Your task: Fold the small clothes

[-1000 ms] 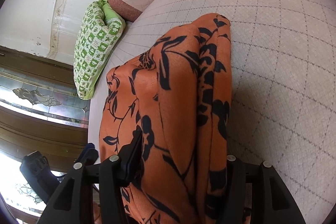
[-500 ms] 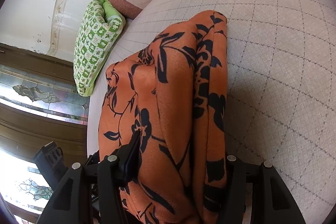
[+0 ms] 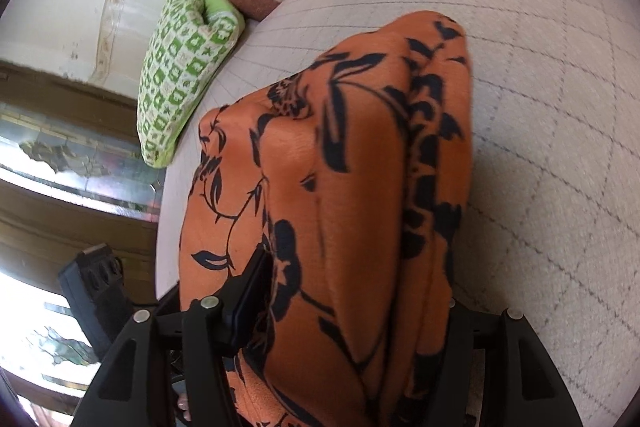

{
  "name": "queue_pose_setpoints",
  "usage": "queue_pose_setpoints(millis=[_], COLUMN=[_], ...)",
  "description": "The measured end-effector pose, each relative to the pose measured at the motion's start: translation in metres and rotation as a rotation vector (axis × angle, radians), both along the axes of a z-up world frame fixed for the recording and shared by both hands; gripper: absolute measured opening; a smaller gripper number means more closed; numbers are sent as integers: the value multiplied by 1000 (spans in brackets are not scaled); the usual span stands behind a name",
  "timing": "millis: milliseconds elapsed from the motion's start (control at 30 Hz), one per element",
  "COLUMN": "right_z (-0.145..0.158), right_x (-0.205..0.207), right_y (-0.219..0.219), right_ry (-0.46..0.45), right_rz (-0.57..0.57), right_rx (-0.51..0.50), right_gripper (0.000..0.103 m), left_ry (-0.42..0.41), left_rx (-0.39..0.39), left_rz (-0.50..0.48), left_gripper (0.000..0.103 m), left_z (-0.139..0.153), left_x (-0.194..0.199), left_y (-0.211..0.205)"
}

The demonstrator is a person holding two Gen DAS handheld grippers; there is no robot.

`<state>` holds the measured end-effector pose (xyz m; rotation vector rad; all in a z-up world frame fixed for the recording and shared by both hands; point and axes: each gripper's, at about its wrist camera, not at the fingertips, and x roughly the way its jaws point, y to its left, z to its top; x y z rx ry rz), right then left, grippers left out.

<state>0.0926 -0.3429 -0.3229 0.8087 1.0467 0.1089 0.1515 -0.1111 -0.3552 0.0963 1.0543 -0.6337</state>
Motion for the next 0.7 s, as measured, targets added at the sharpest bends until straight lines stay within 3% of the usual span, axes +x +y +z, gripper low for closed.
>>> queue_pose_setpoints(millis=[67, 233, 333, 700], right_z=[3, 12, 20, 47], right_x=[1, 0, -2, -7], right_y=[4, 12, 18, 37], right_ry=[-10, -52, -87, -175], right_rz=[15, 31, 41, 40], right_rx=[-33, -75, -108, -148], right_gripper=[61, 52, 49, 47], left_ry=[-3, -47, -75, -146], left_rx=[-3, 0, 5, -13], left_rz=[-3, -23, -35, 7], left_gripper=[82, 60, 52, 46], left_z=[0, 6, 9, 37], left_x=[0, -5, -10, -22], left_y=[0, -1, -1, 19])
